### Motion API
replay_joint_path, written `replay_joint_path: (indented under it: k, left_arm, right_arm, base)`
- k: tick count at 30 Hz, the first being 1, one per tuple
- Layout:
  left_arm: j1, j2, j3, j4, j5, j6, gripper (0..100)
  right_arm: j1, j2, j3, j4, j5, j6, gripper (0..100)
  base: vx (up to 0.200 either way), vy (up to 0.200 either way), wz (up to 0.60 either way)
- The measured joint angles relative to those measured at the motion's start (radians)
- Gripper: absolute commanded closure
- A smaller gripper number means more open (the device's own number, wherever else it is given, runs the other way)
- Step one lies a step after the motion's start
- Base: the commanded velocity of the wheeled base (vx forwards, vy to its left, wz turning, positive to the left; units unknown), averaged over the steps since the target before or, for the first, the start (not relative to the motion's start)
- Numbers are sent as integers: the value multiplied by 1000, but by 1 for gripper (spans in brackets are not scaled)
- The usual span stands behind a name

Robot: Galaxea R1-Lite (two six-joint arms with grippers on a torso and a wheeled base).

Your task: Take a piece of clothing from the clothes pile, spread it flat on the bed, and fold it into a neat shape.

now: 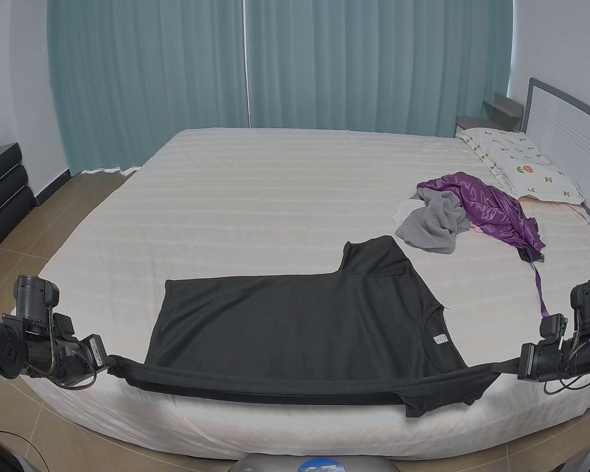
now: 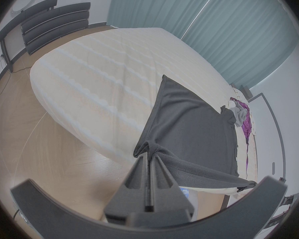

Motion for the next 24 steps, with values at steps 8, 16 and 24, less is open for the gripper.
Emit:
replay_joint_path:
  k: [8,16,24]
  left_arm:
    - [-9,31,-44,34,1,-13,100]
    - [-20,96,-94,41,-1,-31,100]
    - [-28,184,-170,41,-6,-58,100]
  right_arm:
    - [18,41,-64,7,-7,0,100]
    - [27,115,-124,3,-19,0,100]
    - [29,226,-227,10,-35,1,100]
  base:
    - [0,0,0]
    - [0,0,0]
    - [0,0,0]
